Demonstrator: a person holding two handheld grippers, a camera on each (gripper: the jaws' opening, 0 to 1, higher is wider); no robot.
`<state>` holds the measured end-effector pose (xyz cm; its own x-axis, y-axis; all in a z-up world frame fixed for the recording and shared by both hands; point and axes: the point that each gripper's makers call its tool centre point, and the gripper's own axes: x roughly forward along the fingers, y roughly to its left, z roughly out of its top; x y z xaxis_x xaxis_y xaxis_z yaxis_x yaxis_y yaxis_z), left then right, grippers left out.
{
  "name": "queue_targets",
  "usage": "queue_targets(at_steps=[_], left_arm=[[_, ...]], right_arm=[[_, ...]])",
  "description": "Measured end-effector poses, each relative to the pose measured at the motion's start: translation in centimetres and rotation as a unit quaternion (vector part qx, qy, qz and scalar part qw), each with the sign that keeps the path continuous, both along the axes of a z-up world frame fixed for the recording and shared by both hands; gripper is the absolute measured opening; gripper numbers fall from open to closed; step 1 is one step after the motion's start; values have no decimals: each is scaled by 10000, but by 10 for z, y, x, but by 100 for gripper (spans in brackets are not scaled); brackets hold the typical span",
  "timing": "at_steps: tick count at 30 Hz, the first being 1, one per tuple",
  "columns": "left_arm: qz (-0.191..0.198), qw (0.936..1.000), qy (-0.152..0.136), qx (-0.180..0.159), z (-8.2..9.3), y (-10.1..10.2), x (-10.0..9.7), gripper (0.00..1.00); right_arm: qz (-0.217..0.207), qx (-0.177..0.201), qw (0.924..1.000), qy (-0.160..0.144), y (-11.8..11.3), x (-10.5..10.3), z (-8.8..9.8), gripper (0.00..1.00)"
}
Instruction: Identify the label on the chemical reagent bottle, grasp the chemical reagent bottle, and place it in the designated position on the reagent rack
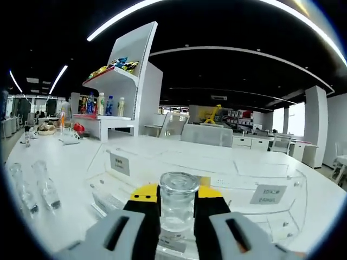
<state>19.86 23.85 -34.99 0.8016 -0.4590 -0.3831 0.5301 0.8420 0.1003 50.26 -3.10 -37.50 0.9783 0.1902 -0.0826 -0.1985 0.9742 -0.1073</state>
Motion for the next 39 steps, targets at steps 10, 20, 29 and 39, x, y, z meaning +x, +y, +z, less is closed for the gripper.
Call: queue_targets(at_steps=[10,20,29,39], left_arm=[[-81,10000,-10,37,0,-5,-1,94],[-86,10000,-11,38,1,-5,-1,93],[-68,10000,-16,33,1,-4,-2,93],[-79,10000,-14,26,1,-6,-2,93]], right_arm=[[-56,-1,9996,262,-1,-1,-15,20],[-167,-214,9988,412,-2,2,-23,21],[-202,-195,9986,455,-3,0,-28,21],[-225,-445,9979,409,-3,-3,-28,22]])
